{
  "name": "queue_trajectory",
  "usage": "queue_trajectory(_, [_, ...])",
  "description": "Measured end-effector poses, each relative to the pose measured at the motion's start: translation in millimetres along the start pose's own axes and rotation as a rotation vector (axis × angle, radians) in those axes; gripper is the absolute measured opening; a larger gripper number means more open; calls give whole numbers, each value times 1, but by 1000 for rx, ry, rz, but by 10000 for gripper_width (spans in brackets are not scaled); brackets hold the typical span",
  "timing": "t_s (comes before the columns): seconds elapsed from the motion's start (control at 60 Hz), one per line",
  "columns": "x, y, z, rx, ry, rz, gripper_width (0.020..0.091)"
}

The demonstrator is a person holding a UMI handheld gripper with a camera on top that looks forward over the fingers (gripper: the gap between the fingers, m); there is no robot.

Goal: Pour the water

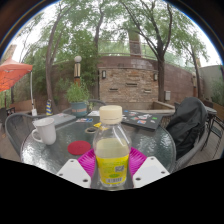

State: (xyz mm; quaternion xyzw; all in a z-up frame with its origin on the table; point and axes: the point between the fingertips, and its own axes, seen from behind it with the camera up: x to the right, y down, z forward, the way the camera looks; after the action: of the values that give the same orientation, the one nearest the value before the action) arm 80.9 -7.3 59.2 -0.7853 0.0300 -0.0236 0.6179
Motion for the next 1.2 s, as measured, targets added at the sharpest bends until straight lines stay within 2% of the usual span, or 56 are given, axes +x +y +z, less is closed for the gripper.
queue_trajectory(0.1, [-6,-1,-3,-51,-39,11,395])
queue_trajectory(0.133, [-5,-10,-8,-54,-58,16,355])
queue_trajectory(0.3, [5,-87,4,-9,-47,-119,355])
queue_trajectory(0.35, [1,-114,11,-1,-53,-226,354])
queue_trajectory(0.517, [-43,-164,55,1,-2,-799,351])
queue_trajectory(0.633, [-93,-165,80,8,22,-1263,352])
queue_trajectory(0.683, [-116,-150,90,41,56,-1463,352])
queue_trajectory(0.733, [-131,-158,105,48,10,-1668,352])
queue_trajectory(0.817, [-158,-141,113,74,4,-1978,352])
queue_trajectory(0.833, [-162,-133,111,74,44,-2031,352])
queue_trajectory(0.917, [-172,-133,113,46,82,-2223,353])
queue_trajectory(0.933, [-176,-136,127,28,34,-2254,354])
queue_trajectory(0.983, [-179,-136,123,-1,38,-2295,353])
queue_trajectory(1.05, [-181,-139,126,-49,66,-2331,355])
queue_trajectory(1.067, [-179,-135,116,-48,118,-2329,355])
queue_trajectory(1.117, [-182,-135,111,-58,107,-2339,355])
queue_trajectory(1.133, [-185,-139,130,-72,50,-2349,355])
queue_trajectory(1.2, [-189,-141,128,-67,37,-2329,355])
